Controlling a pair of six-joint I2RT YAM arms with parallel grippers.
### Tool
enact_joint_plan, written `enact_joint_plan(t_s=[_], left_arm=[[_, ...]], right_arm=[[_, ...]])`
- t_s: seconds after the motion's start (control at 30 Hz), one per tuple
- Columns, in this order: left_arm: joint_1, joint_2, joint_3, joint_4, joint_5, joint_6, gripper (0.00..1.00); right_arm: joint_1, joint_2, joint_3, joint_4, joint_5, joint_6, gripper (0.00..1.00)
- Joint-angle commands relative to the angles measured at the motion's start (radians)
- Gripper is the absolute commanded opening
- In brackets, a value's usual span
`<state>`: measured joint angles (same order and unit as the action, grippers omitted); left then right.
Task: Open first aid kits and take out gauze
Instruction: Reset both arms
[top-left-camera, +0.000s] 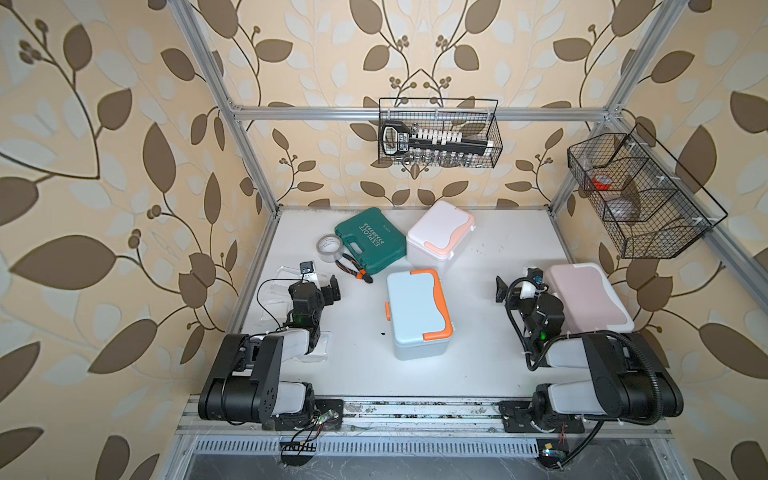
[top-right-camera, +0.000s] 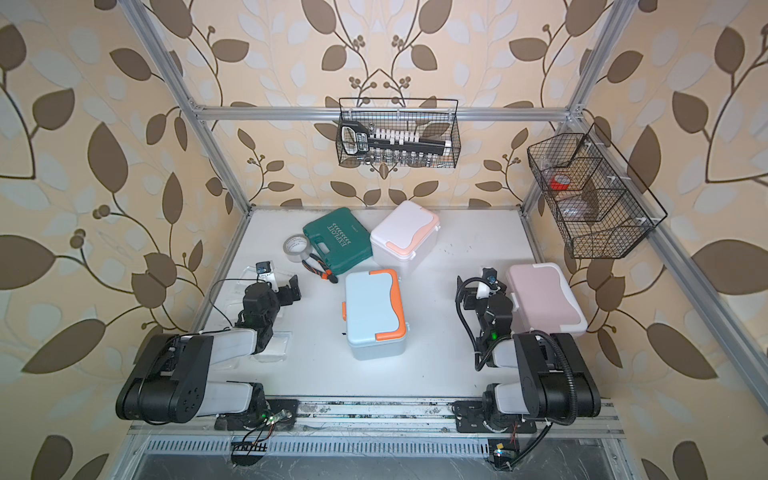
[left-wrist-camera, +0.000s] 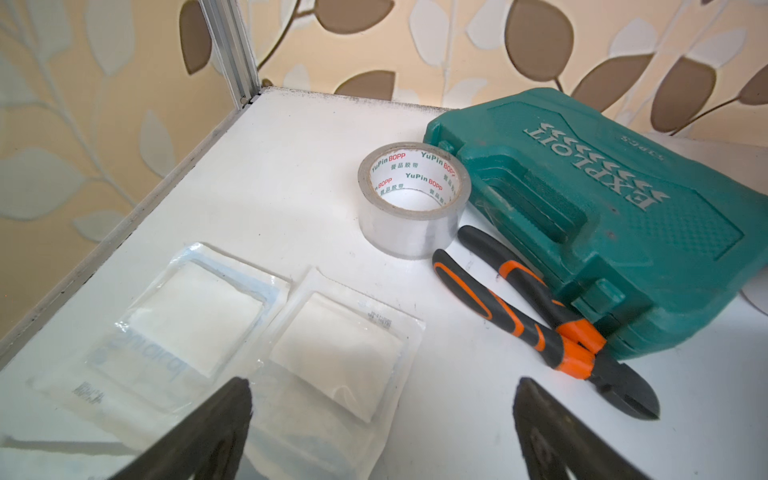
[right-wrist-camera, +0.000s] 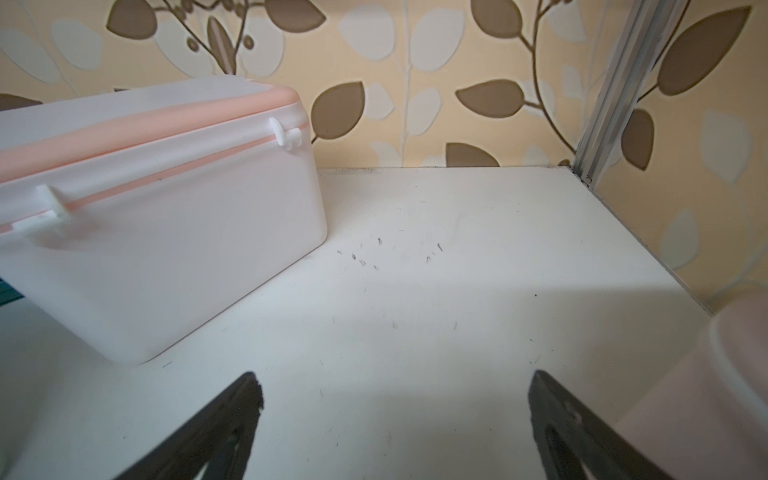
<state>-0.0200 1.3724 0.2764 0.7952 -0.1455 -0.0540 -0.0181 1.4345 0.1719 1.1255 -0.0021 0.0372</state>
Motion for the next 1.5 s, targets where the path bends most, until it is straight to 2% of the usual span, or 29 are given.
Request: enact_joint_plan(t_s=[0.0,0.07,0.13,1.13,1.2,1.27,1.3,1.37,1.47], left_arm=[[-0.006,0.105,0.07,0.002,-0.074,-0.021,0.99],[-0.019,0.122,0.093,-0.03,-0.095,-0.011,0.99],[-0.018,0.128,0.091,-0.018,-0.095,-0.007,0.99],[-0.018,0.114,0.09,-0.033,-0.091,-0.012,0.99],[-0.018,0.101,0.077,-0.012,-0.078,-0.006,0.99],[-0.017,0.029,0.063,-0.034,-0.036,0.01,0.99],[-0.019,0.005,0.048,-0.026,-0.027,0.015,0.99],[-0.02,-0.028,0.011,0.008,-0.05,0.003,0.99],[-0.02,-0.03,0.007,0.013,-0.059,-0.001,0.99]], right_arm=[[0.004,0.084,0.126,-0.107,0.007,-0.003,1.0],[0.012,0.046,0.1,-0.112,0.008,-0.009,1.0],[0.009,0.077,0.131,-0.135,-0.03,-0.017,1.0],[-0.005,0.066,0.121,-0.129,-0.052,-0.013,1.0],[-0.018,0.058,0.102,-0.096,-0.08,-0.007,1.0],[-0.062,-0.004,0.004,0.039,-0.133,0.017,1.0],[-0.065,-0.043,-0.041,0.092,-0.115,0.025,1.0],[-0.065,-0.083,-0.053,0.071,-0.118,0.024,1.0],[-0.067,-0.055,-0.038,0.07,-0.123,0.023,1.0]])
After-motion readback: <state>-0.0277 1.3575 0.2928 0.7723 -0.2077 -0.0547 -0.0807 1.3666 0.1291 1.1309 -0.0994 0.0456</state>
